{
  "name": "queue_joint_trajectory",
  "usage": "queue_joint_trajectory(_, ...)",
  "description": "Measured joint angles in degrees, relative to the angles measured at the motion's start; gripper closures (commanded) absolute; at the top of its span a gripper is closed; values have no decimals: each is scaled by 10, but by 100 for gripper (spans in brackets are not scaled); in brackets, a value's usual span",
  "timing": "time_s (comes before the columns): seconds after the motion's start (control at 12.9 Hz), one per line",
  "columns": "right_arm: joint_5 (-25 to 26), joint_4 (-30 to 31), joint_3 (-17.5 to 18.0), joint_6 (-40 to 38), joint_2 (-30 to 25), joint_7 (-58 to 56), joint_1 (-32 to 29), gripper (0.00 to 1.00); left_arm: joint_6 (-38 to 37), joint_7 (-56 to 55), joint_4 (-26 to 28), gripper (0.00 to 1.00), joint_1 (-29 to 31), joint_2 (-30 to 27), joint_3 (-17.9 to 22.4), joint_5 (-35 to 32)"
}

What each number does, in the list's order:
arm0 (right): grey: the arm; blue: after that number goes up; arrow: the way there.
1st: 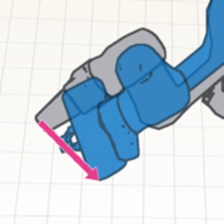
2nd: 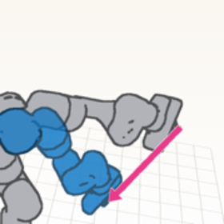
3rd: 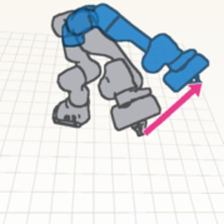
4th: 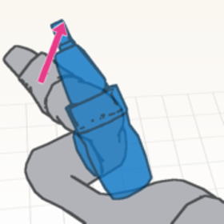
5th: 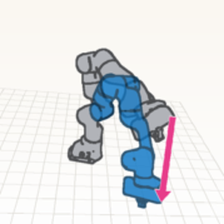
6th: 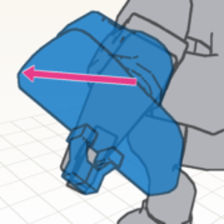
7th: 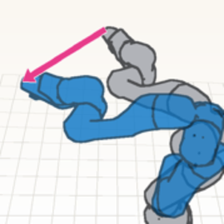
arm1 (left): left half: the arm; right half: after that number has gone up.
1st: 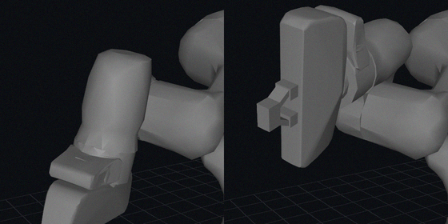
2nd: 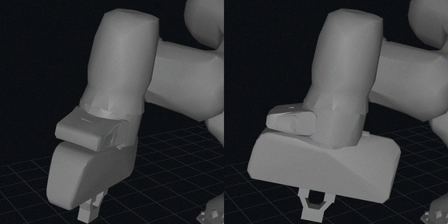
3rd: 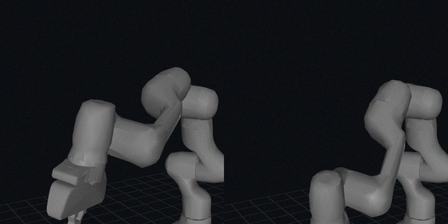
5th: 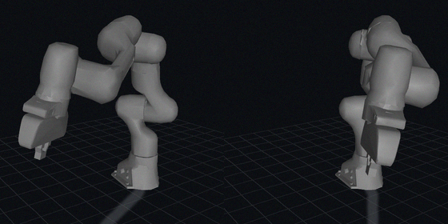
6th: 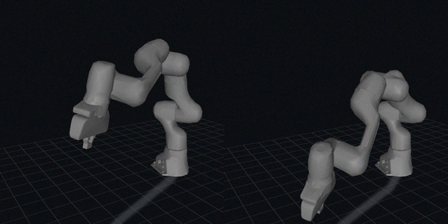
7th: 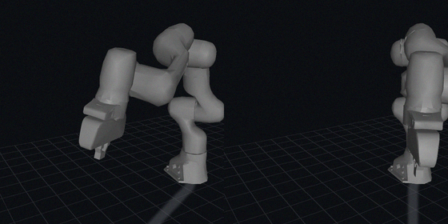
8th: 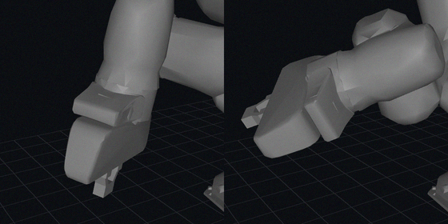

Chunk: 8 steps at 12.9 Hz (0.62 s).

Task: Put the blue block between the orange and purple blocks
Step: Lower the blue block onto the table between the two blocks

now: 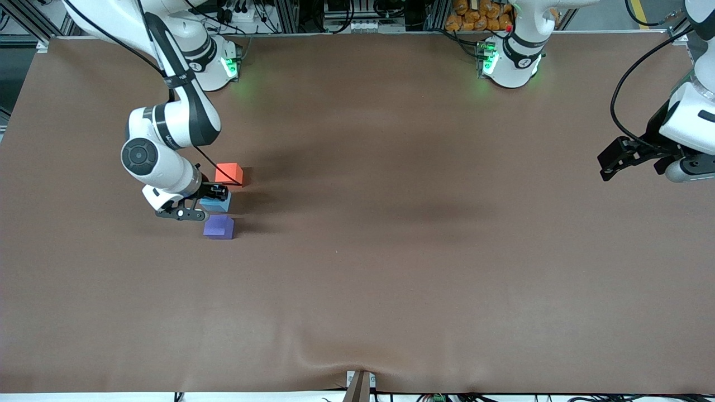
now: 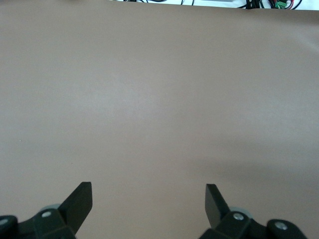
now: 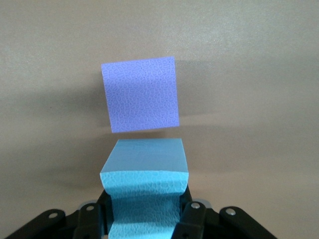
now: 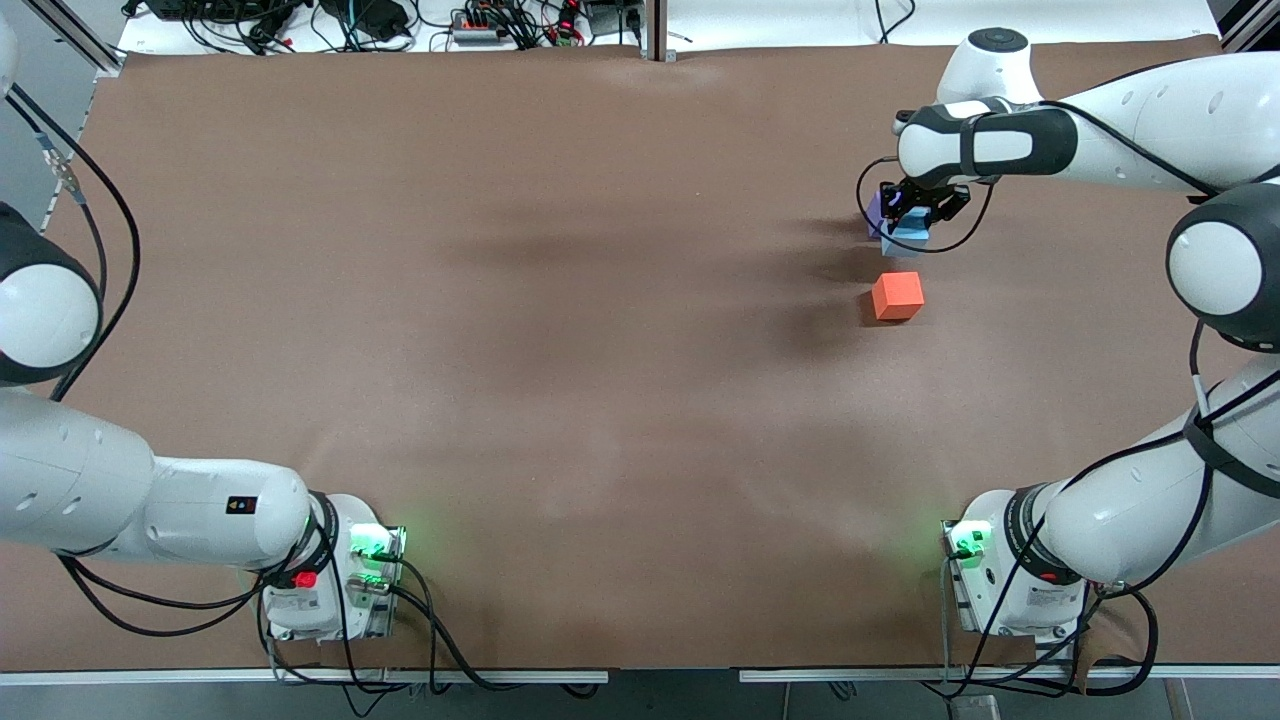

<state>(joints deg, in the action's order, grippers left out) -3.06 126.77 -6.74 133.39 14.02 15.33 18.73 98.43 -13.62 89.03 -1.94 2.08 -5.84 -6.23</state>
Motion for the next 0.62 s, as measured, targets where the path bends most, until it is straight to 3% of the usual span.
queue_joint_trajectory(0.62, 0, 20, 2, 66, 33, 0, 3, 99, 4, 0, 0, 0, 0, 3, 0, 0)
